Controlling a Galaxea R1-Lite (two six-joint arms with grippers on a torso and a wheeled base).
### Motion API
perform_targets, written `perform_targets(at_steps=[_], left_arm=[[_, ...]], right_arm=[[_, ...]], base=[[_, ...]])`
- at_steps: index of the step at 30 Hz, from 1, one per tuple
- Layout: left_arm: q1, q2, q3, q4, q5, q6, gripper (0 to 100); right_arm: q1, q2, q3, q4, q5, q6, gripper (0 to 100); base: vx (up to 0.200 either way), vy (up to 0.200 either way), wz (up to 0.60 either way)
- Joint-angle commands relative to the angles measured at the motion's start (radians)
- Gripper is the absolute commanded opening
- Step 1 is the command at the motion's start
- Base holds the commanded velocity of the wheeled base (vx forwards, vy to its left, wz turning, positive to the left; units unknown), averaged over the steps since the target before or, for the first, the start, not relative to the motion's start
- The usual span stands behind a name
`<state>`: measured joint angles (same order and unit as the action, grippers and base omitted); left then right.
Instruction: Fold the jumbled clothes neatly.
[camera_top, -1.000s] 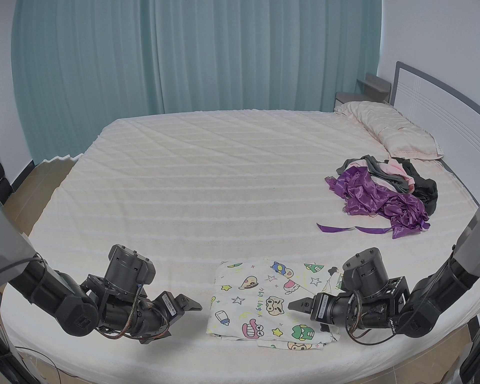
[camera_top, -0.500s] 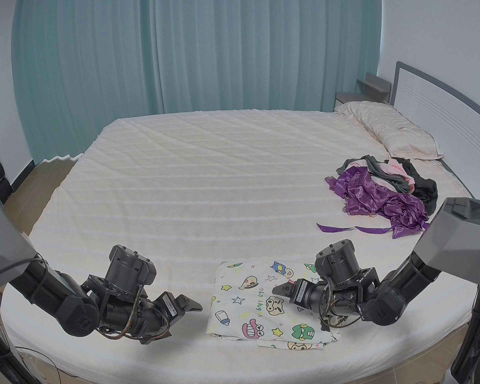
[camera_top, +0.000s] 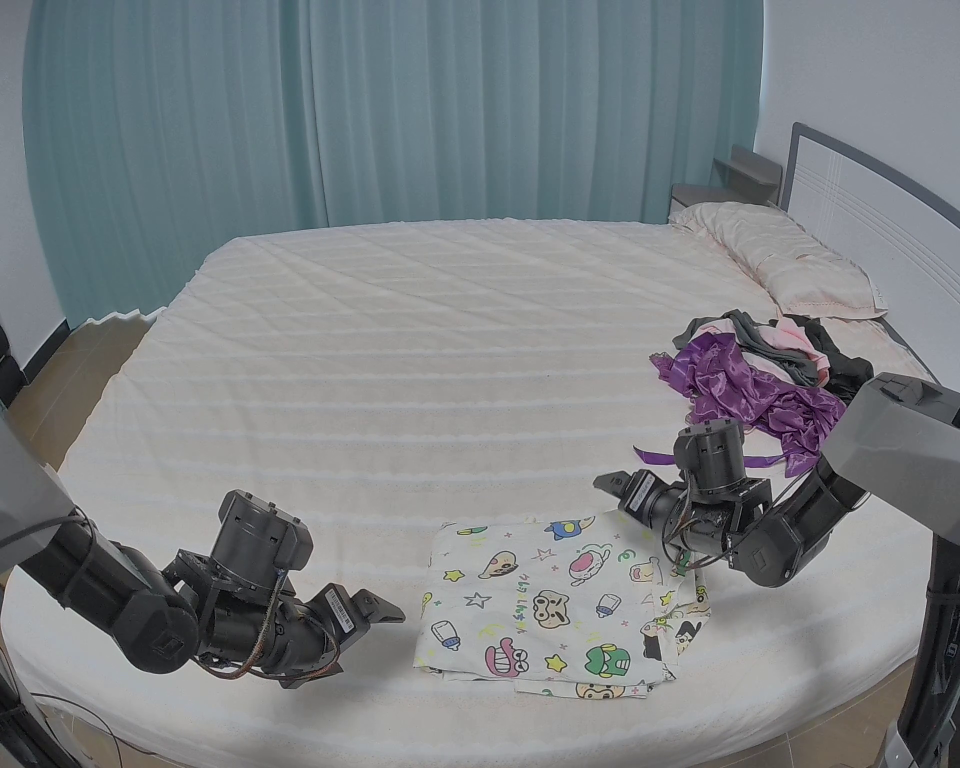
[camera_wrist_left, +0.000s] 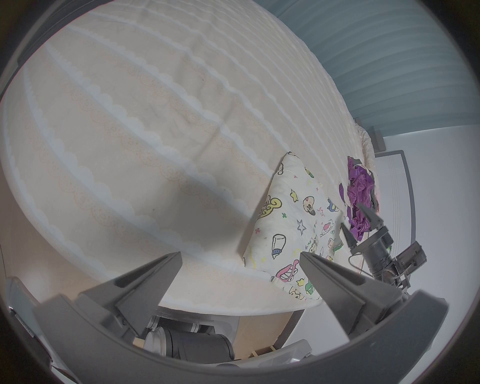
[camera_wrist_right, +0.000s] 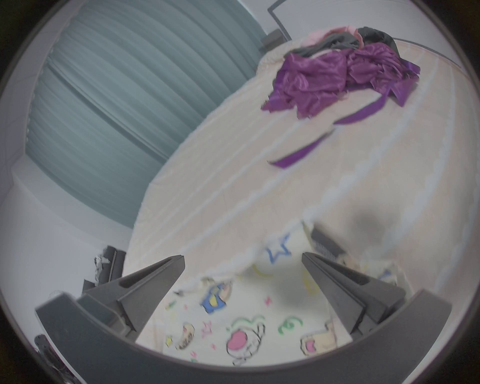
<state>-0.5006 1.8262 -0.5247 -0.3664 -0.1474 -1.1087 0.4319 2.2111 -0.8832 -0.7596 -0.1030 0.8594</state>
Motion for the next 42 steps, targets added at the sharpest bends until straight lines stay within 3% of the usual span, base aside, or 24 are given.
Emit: perform_targets(at_steps=[1, 13, 17, 25, 34, 42], left_arm=[[-0.001, 0.001, 0.0, 0.0, 0.0, 0.0, 100], [0.001, 0.001, 0.0, 0.0, 0.0, 0.0, 100], [0.001, 0.005, 0.0, 0.0, 0.0, 0.0, 100], [-0.003, 0.004, 0.002, 0.0, 0.0, 0.0, 100], [-0.006, 0.004, 0.005, 0.0, 0.0, 0.0, 100], [-0.009, 0.004, 0.005, 0.0, 0.0, 0.0, 100]], right_arm=[[-0.051, 0.019, -0.016, -0.064, -0.001, -0.002, 100], [-0.055, -0.059, 0.093, -0.078, 0.011, -0.037, 100], [-0.024, -0.171, 0.251, -0.08, 0.052, -0.094, 100], [0.064, -0.255, 0.477, -0.081, 0.135, -0.099, 100], [0.14, -0.266, 0.56, -0.136, 0.149, -0.099, 100], [0.157, -0.248, 0.575, -0.145, 0.172, -0.109, 100]], base=[[0.0, 0.0, 0.0], [0.0, 0.0, 0.0], [0.0, 0.0, 0.0], [0.0, 0.0, 0.0], [0.0, 0.0, 0.0], [0.0, 0.0, 0.0]])
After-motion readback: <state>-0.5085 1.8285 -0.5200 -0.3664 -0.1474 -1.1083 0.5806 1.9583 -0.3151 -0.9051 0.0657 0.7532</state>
